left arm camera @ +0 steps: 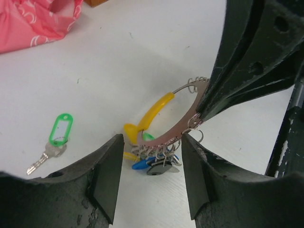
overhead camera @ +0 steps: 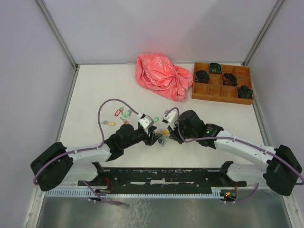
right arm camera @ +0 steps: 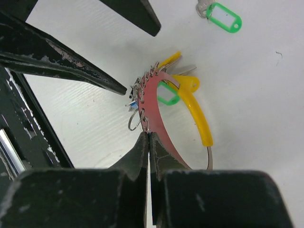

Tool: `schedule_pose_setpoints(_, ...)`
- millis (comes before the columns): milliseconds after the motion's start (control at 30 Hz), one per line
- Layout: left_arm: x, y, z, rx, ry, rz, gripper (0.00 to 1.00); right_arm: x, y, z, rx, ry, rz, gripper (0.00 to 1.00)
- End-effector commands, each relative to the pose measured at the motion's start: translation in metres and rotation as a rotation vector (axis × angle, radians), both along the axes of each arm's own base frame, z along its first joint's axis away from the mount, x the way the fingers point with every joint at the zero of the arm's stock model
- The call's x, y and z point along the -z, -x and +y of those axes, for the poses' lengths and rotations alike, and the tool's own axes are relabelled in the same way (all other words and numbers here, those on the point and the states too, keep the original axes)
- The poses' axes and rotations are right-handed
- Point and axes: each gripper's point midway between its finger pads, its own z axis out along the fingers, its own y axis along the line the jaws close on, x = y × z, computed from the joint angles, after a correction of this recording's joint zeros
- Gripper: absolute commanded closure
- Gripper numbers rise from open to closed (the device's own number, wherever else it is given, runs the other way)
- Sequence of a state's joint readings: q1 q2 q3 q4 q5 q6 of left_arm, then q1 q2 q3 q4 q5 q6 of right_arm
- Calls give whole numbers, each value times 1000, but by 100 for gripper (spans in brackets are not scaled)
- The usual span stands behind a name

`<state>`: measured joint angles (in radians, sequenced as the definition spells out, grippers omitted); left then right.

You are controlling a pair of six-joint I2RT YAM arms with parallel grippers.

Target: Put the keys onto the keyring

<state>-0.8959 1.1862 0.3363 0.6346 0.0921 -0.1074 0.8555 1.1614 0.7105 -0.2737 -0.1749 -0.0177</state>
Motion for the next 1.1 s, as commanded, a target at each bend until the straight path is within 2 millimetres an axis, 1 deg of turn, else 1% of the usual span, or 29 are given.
schedule_pose_setpoints(0, -16, 7, -11, 149, 16, -192, 41, -32, -4, 16, -169, -49, -151, 95)
schedule_pose_setpoints(167, -11, 20, -17, 265, 14, -232, 42, -33, -4, 17, -227, -61, -220, 96)
schedule_pose_setpoints(333, -11, 25, -17, 334, 38, -258, 45, -32, 0, 19, -313, -62, -288, 99)
schedule_pose_setpoints(433, -5, 28, -21, 379, 23, -249, 48, -30, 3, 19, -358, -50, -297, 99)
schedule_pose_setpoints(567, -6, 28, -25, 408, 28, -247, 51, -27, 5, 20, -389, -39, -295, 99)
schedule_pose_setpoints(733, -5, 27, -30, 434, 25, -230, 58, -24, 8, 24, -425, -49, -285, 99)
schedule_pose_setpoints(867, -10, 29, -30, 445, 50, -230, 59, -21, 10, 26, -444, -48, -278, 99)
schedule_pose_setpoints(933, -11, 29, -31, 448, 55, -224, 61, -19, 10, 27, -447, -43, -273, 99)
schedule_pose_setpoints(1067, -8, 31, -32, 469, 58, -205, 65, -22, 10, 29, -456, -48, -278, 99)
